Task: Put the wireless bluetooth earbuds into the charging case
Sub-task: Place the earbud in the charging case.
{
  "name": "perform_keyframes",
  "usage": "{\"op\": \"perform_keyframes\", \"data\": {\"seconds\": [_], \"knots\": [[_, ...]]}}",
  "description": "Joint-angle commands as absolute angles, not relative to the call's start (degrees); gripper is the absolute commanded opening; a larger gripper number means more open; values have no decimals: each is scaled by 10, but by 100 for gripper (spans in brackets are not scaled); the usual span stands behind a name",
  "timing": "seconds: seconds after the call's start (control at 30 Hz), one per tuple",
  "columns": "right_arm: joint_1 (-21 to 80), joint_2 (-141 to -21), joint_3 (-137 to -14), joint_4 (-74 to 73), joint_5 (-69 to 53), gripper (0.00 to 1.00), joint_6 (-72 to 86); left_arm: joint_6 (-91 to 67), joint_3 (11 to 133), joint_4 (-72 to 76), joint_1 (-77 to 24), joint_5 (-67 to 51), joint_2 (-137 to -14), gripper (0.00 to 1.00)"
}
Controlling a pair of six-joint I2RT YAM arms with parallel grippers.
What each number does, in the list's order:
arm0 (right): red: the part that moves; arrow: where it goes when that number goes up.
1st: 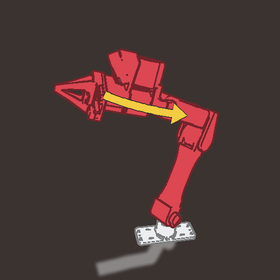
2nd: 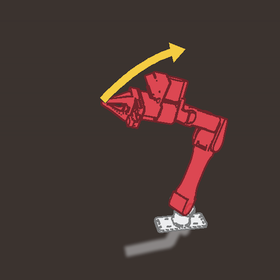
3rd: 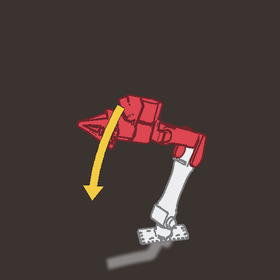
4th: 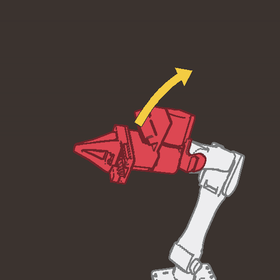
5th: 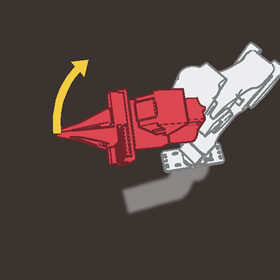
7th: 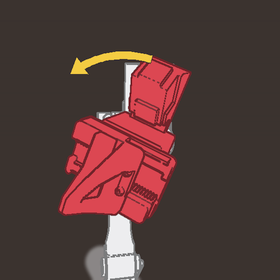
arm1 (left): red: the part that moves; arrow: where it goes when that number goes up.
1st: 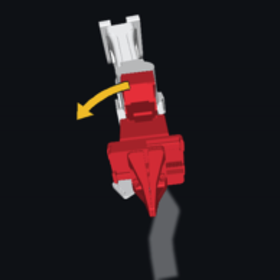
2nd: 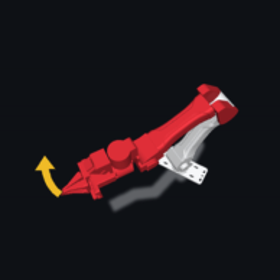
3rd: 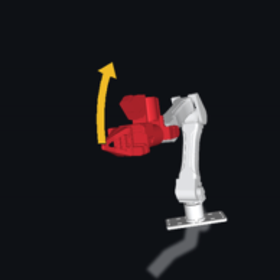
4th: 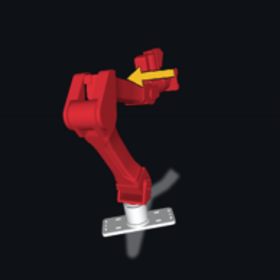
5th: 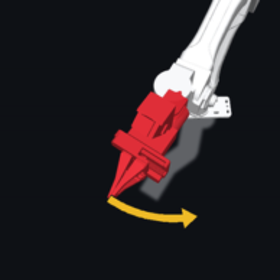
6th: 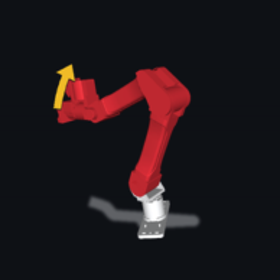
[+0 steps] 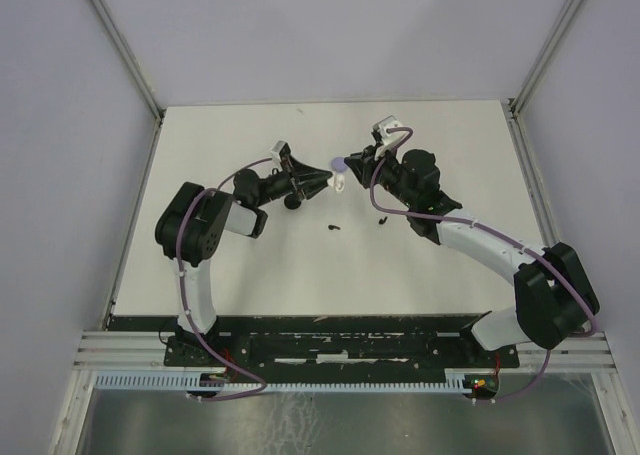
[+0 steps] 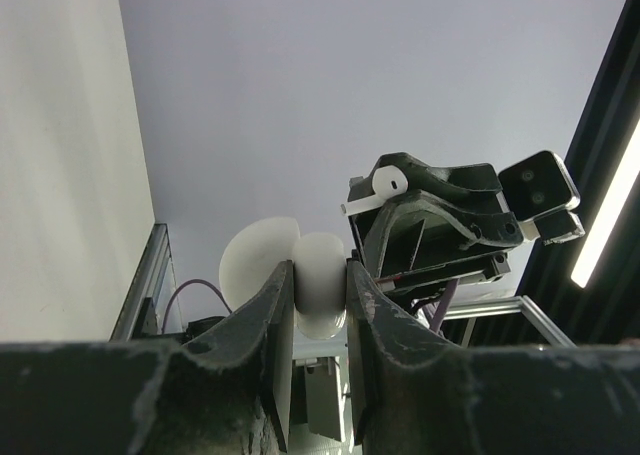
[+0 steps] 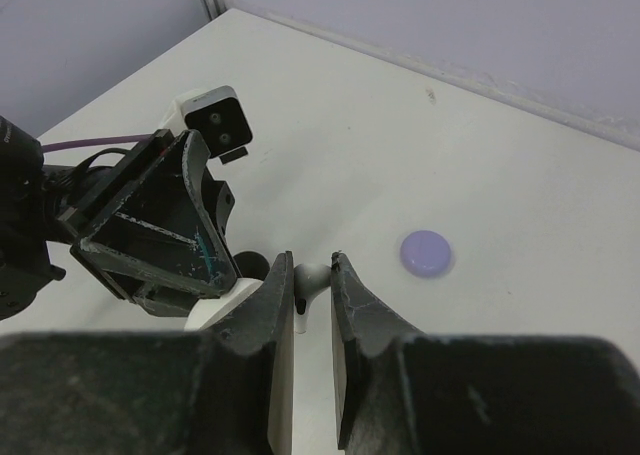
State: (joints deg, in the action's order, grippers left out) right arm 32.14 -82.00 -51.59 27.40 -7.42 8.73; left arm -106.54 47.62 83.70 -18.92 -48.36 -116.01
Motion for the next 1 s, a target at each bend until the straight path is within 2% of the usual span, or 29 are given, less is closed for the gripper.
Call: {"op": "perform_keyframes", "data": {"seconds": [0.0,0.97], "knots": [[326,-800,-513,310,-88,3,78,-1084,504,875,-197,-494,-1158,3],[337,-800,-503,308,-106,2,66,-1085,530,857,-208,-490,-1156,3]]}}
